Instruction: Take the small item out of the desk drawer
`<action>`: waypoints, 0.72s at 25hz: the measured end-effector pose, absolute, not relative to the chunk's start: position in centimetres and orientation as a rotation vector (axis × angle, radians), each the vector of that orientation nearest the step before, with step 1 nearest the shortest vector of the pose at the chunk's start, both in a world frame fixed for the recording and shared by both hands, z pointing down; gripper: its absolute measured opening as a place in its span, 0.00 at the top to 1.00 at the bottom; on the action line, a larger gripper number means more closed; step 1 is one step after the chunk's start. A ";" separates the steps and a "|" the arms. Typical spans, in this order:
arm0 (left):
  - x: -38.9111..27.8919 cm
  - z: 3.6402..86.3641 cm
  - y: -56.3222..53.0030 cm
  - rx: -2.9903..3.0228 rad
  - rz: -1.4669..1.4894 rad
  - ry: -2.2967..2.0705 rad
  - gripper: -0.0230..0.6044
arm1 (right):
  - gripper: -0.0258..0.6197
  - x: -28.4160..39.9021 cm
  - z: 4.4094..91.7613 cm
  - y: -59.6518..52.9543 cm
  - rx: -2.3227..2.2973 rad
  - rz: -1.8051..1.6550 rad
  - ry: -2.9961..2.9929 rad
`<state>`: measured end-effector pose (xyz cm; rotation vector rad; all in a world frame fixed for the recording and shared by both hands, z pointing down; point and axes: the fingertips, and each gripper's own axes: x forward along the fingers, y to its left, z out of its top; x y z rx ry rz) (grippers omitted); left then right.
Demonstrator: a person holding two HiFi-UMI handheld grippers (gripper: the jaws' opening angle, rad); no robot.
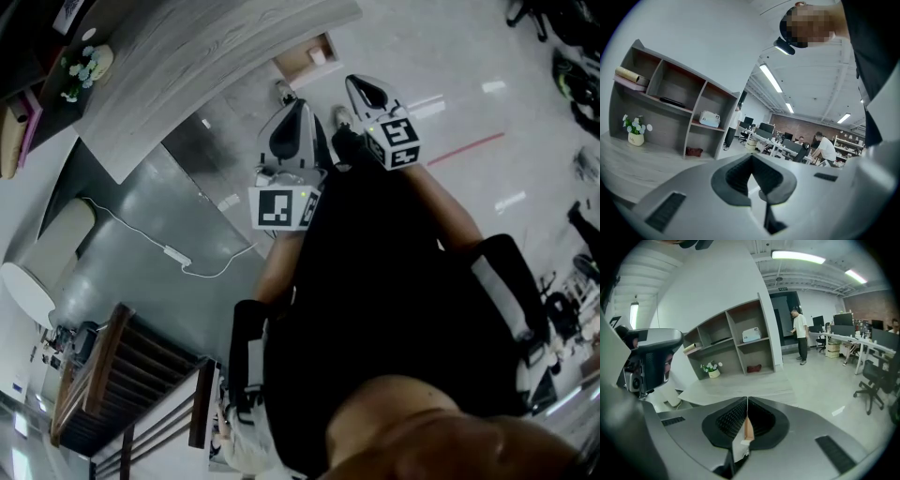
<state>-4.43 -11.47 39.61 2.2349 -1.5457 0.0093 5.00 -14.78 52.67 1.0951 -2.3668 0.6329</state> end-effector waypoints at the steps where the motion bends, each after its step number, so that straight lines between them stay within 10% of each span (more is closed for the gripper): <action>1: -4.5 39.9 -11.8 2.233 0.013 -1.542 0.97 | 0.96 4.7 53.2 -15.1 1.084 0.646 -2.364; 18: -7.4 42.3 -15.9 2.152 -0.043 -1.555 0.97 | 0.88 1.4 66.9 -19.0 0.952 0.748 -2.117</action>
